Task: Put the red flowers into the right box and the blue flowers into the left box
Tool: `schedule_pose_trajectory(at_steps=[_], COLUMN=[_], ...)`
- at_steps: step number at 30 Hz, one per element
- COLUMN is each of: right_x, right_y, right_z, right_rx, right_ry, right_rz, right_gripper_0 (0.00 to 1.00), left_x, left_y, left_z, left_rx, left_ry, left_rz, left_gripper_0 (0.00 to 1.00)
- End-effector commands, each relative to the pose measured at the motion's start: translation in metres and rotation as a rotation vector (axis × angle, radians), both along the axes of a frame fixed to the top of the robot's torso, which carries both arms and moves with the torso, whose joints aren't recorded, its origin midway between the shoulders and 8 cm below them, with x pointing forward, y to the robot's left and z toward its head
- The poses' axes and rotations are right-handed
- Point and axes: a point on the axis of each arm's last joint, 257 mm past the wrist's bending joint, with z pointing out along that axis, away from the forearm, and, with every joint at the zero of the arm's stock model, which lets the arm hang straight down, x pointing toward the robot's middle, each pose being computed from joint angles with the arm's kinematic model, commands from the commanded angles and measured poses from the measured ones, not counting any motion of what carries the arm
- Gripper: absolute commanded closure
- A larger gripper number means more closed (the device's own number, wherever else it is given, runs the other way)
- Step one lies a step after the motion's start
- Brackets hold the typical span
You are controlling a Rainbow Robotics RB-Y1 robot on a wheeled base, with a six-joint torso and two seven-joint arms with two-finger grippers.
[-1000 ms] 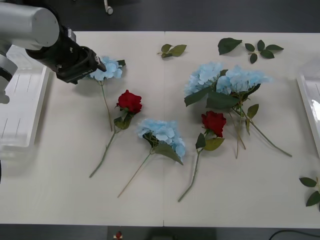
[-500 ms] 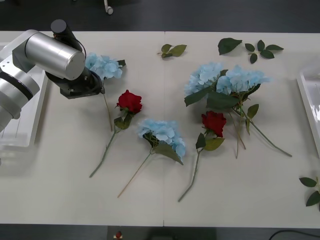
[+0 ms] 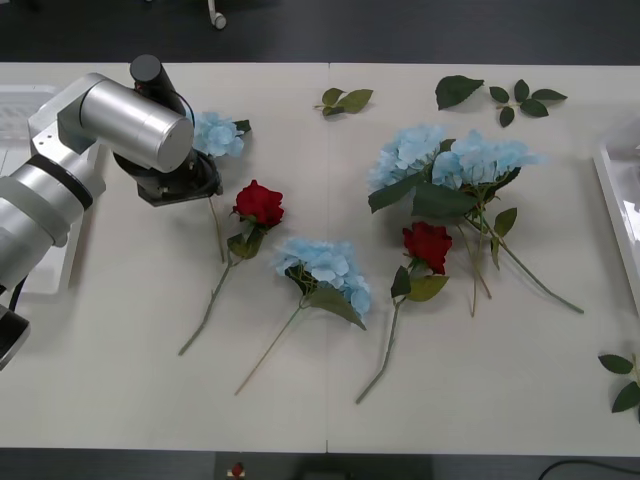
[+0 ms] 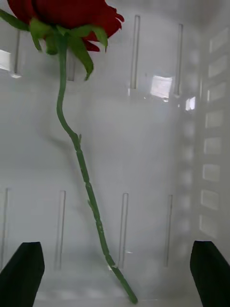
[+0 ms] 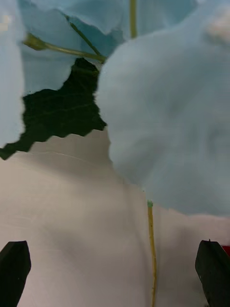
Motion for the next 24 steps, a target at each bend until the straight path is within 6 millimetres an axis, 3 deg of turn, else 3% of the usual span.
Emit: schedule_pose_trajectory(at_steps=[1,7,13,17,24], right_x=[0.026,0.051,0.061,0.063,0.059], right_y=[0.016,0.059,0.106,0.143,0.185], right_z=[0.042,0.078,0.099,0.099,0.092], right_rx=[-0.013,-0.073,-0.141,-0.134,-0.169], right_ry=[-0.013,0.046,0.09,0.122,0.171], right_rz=[0.085,0.242,0.33,0.327,0.319], right_gripper_0=[0.11,0.11,0.11,0.11,0.11], left_x=[0.023,0.026,0.028,0.029,0.026], left_y=[-0.015,-0.019,-0.025,-0.028,-0.027], left_z=[0.031,0.022,0.017,0.017,0.011], left_rx=[-0.027,-0.037,-0.032,-0.03,-0.011], left_ry=[-0.075,-0.074,-0.061,-0.065,-0.056], left_rz=[0.015,0.024,0.031,0.031,0.025], left_gripper_0=[0.0,0.0,0.0,0.0,0.0])
